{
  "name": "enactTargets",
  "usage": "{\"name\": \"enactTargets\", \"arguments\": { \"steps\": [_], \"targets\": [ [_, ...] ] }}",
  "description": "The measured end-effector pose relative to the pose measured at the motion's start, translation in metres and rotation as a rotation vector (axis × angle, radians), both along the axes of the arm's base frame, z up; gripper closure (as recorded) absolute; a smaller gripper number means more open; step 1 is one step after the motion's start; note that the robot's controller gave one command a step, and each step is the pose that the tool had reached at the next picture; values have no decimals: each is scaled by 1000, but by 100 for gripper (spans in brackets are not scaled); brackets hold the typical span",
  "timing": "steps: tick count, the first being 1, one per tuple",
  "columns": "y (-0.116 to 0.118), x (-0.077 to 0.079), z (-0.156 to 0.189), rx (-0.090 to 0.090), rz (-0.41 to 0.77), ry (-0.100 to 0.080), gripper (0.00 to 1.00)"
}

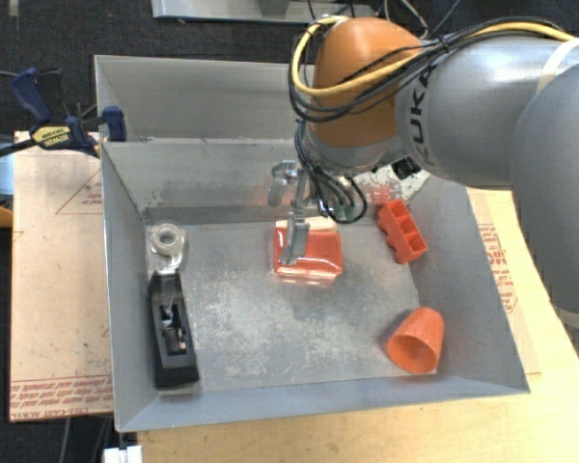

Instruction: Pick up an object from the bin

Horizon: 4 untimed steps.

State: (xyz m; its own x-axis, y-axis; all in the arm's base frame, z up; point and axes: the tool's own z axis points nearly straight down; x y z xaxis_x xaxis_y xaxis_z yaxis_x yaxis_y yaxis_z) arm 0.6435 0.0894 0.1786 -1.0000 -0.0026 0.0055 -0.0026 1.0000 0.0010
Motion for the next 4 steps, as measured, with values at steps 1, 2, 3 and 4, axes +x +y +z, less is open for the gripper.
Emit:
{"name": "enactTargets", "arguments": {
  "steps": [1,2,3,4],
  "targets": [
    [-1,2,5,1,-3,-8,0],
    [-77,-6,-108,2,163,-8,0],
    [-101,-12,-59,4,48,-23,0],
    [-102,-32,-78,5,46,-9,0]
  ]
}}
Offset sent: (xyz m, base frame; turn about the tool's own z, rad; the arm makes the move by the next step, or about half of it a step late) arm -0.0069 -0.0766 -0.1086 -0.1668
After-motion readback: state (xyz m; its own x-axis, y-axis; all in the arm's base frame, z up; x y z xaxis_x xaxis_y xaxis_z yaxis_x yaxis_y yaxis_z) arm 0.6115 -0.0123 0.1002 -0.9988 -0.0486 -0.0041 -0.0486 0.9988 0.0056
